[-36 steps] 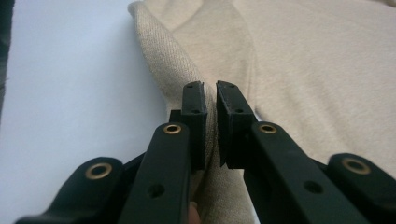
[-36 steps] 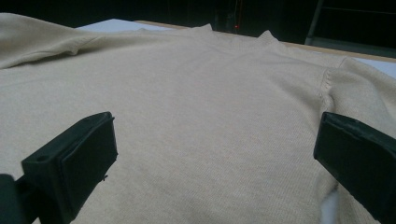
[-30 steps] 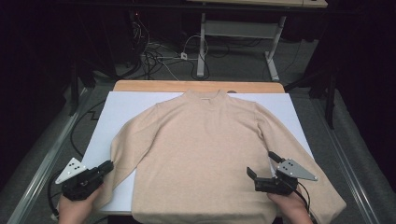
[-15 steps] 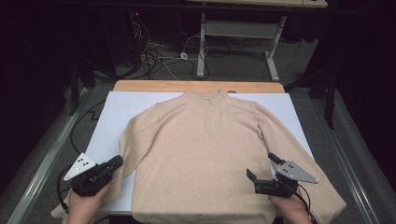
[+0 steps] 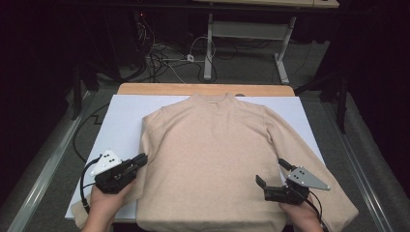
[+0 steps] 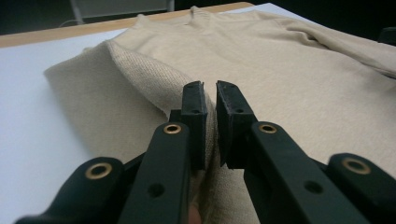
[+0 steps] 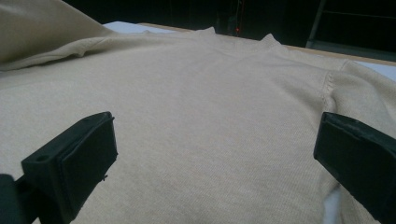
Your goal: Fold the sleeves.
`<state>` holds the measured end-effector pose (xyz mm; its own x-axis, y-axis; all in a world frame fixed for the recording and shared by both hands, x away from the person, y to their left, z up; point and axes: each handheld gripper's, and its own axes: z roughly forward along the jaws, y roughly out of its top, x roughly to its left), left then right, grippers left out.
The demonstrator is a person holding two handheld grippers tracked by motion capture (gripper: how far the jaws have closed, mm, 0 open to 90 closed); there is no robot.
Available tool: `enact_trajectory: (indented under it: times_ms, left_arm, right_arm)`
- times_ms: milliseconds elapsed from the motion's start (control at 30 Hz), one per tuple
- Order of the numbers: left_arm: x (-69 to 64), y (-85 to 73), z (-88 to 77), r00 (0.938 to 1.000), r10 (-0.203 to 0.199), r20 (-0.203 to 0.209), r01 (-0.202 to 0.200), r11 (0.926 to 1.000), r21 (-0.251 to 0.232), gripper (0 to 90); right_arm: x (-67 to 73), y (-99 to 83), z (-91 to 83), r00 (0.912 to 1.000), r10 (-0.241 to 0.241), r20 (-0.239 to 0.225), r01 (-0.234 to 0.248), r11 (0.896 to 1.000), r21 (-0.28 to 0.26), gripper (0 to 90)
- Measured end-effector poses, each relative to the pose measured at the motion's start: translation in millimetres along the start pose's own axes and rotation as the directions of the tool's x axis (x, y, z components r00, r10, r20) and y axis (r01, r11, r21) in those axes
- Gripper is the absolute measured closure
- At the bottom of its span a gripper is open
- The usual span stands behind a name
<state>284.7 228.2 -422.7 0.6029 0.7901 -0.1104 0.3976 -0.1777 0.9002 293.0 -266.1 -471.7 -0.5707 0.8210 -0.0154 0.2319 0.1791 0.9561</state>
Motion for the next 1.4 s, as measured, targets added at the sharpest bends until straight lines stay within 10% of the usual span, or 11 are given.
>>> enact_trajectory:
  times_ms: [900,1400]
  left_arm:
    - [-45.3,19.1,92.1,0.9861,0.057,0.156,-0.067,0.9960,0.059,80.6]
    - [-82.7,11.9,126.6,0.9559,0.119,0.269,-0.155,0.9810,0.116,80.4]
  right_arm:
    - [-2.9,0.1,-2.2,1.0000,0.005,0.004,-0.005,1.000,-0.010,0.2]
    - [-2.3,0.7,-2.7,1.0000,0.002,0.002,-0.002,1.000,-0.012,0.2]
